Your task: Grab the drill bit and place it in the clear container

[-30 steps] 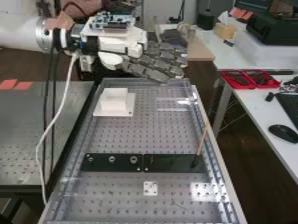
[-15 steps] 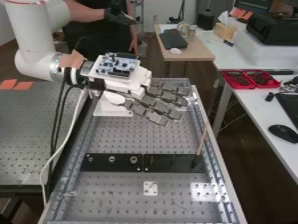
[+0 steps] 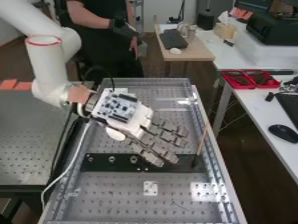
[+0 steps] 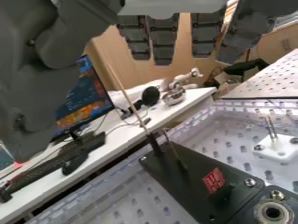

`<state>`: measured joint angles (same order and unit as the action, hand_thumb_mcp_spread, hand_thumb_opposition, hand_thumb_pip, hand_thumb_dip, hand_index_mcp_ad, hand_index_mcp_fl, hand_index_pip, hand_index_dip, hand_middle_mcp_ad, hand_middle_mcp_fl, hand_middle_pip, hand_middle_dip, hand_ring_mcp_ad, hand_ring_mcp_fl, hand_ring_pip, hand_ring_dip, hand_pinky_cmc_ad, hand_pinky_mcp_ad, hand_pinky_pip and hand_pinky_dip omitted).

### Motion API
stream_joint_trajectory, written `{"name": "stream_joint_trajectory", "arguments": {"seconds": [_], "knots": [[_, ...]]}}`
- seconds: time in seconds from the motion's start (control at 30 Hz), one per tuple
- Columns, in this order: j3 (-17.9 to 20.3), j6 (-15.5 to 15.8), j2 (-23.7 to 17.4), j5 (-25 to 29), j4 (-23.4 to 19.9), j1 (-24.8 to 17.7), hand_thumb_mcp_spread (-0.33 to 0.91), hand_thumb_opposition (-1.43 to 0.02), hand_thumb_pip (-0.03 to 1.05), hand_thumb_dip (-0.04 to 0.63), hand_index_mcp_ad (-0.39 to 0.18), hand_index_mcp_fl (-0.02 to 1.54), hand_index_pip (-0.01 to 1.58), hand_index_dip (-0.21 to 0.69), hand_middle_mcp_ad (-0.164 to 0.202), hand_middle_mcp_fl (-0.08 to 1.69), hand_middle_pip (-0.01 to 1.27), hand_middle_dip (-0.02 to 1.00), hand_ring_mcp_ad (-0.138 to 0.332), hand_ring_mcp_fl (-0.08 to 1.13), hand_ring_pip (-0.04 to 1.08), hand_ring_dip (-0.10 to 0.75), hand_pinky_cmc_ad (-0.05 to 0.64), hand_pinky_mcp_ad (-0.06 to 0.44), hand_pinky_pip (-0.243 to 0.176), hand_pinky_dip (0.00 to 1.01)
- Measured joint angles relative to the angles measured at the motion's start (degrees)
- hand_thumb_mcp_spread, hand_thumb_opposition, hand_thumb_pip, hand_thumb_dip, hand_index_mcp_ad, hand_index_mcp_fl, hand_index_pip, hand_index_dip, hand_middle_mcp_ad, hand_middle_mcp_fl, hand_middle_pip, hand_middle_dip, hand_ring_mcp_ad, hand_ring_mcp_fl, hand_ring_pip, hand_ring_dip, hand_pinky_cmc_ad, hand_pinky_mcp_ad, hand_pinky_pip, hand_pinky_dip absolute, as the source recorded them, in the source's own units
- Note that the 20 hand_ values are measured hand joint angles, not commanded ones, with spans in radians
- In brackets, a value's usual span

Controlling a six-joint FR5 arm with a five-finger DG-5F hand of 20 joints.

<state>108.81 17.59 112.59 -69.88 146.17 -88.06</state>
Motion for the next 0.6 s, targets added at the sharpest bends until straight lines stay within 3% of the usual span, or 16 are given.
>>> {"name": "stream_joint_trajectory", "arguments": {"seconds": [0.2,0.37,0.43,0.6], "knots": [[-0.45,-1.21,2.2,1.36,-2.41,0.27,0.32,-0.75,0.47,0.099,0.038,0.02,0.15,0.169,0.091,0.02,0.11,0.05,0.195,0.0,0.04,-0.038,0.333,0.232,-0.122,0.17],[-0.88,-2.0,4.33,3.14,-6.42,0.43,0.33,-0.77,0.53,0.141,0.037,0.05,0.51,0.166,0.089,0.02,0.11,0.06,0.188,0.0,0.05,-0.038,0.346,0.232,-0.122,0.17],[-0.99,-1.95,4.75,3.6,-7.63,0.48,0.34,-0.79,0.55,0.162,0.01,0.06,0.64,0.164,0.093,0.02,0.11,0.06,0.182,0.0,0.04,-0.038,0.346,0.23,-0.122,0.17],[-2.2,-1.96,6.49,4.22,-8.91,0.79,0.36,-0.82,0.56,0.208,-0.01,0.21,0.94,0.126,0.08,0.02,0.11,0.06,0.164,0.0,0.03,-0.038,0.346,0.232,-0.126,0.17]]}}
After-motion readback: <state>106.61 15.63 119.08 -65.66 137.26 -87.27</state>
